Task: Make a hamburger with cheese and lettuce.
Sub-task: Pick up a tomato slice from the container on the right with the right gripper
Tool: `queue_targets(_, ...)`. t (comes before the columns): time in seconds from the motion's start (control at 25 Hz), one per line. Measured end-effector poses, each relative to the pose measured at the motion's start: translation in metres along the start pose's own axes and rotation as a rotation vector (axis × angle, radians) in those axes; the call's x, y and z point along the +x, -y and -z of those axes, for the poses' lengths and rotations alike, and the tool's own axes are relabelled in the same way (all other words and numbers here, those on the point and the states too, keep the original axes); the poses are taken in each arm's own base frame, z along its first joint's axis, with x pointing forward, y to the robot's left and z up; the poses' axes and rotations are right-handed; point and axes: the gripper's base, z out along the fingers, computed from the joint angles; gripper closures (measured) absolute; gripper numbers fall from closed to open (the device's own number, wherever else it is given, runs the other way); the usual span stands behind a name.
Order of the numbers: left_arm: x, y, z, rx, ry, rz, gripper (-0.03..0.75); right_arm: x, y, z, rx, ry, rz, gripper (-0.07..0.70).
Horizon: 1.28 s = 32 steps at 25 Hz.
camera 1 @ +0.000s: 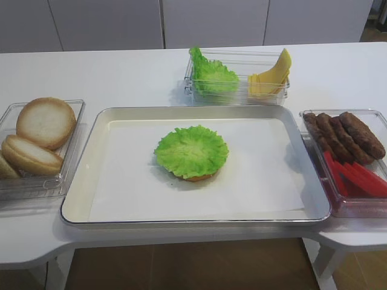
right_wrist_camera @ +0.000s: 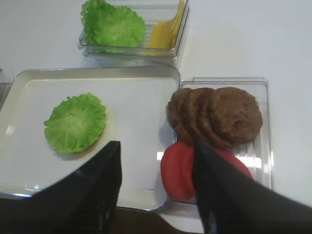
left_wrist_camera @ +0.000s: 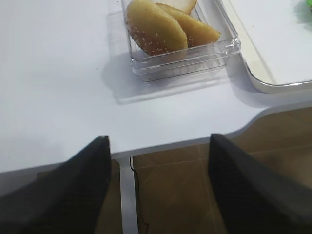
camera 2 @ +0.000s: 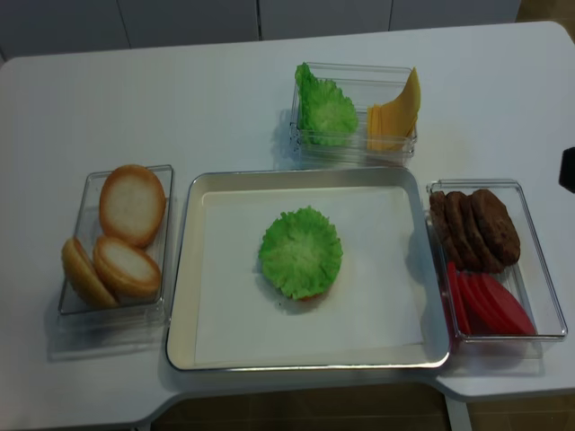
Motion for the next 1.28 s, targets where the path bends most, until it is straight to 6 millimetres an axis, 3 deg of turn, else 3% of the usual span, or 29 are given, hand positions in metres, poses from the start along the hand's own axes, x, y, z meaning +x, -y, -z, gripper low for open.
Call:
queue_targets(0.2, 0.000, 0.000, 0.000, 0.000, 0.000, 0.000, 0.248, -0.009, -0.001, -0.018, 0.005, -0.083, -0.021, 0.258)
queue_targets(0.36, 0.000, 0.000, 0.000, 0.000, 0.000, 0.000, 0.248, -0.012, -0.003, -0.044, 0.033, -0.180, -0.029, 0.258)
queue_targets(0.88, 0.000, 0.000, 0.000, 0.000, 0.000, 0.000, 0.248, 0.017, -0.030, -0.161, 0.229, -0.569, 0.086, 0.258)
queue_targets(1.08, 0.000, 0.000, 0.000, 0.000, 0.000, 0.000, 0.248, 0.025, -0.027, -0.183, 0.292, -0.644, 0.099, 0.258)
queue_targets(1.28, 0.000, 0.000, 0.000, 0.000, 0.000, 0.000, 0.248, 0.026, -0.025, -0.187, 0.316, -0.651, 0.105, 0.274)
